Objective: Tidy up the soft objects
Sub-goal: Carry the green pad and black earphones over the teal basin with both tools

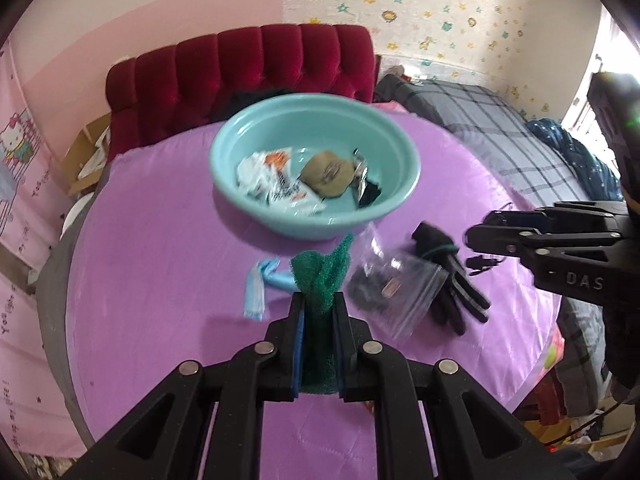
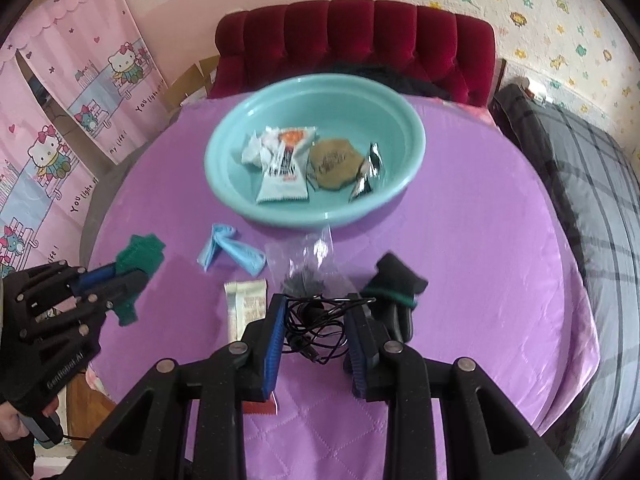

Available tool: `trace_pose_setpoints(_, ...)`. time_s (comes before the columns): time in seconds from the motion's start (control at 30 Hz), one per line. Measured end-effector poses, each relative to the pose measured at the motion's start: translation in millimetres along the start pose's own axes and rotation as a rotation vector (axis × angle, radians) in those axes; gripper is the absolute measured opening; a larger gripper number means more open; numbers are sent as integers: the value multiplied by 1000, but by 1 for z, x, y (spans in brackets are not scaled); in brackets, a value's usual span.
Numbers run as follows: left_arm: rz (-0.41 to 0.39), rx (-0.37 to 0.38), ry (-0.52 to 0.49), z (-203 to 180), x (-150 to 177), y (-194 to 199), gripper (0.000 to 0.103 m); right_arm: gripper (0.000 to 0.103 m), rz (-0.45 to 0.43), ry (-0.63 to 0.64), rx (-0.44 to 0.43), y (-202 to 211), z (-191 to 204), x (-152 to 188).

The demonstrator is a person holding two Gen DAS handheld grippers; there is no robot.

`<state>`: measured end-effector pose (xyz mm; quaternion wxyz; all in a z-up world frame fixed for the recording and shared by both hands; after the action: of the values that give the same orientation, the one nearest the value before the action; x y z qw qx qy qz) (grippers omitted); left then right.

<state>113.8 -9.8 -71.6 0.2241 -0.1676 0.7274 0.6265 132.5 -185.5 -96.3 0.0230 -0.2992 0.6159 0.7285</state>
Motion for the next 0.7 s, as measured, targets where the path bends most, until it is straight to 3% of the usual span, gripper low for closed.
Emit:
trace_pose_setpoints(0.27, -18, 40, -35, -7, -37, -6, 13, 31, -45, 18, 7, 9, -3, -40)
trace_pose_setpoints(0.7, -29, 37, -89, -6, -92, -42, 13, 32, -81, 7, -6, -6, -19, -103)
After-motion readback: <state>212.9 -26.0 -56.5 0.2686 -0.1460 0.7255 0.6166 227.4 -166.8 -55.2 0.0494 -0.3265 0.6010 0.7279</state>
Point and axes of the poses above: each gripper's, at about its wrist camera, not at the fingertips, and y roughly against the way its jaws point, z to its left, x to its underside, the point moved 1 cm from there along -y, roughly the way its jaws point, and after that the axes turned 5 degrees about y, right-handed, at the moved point
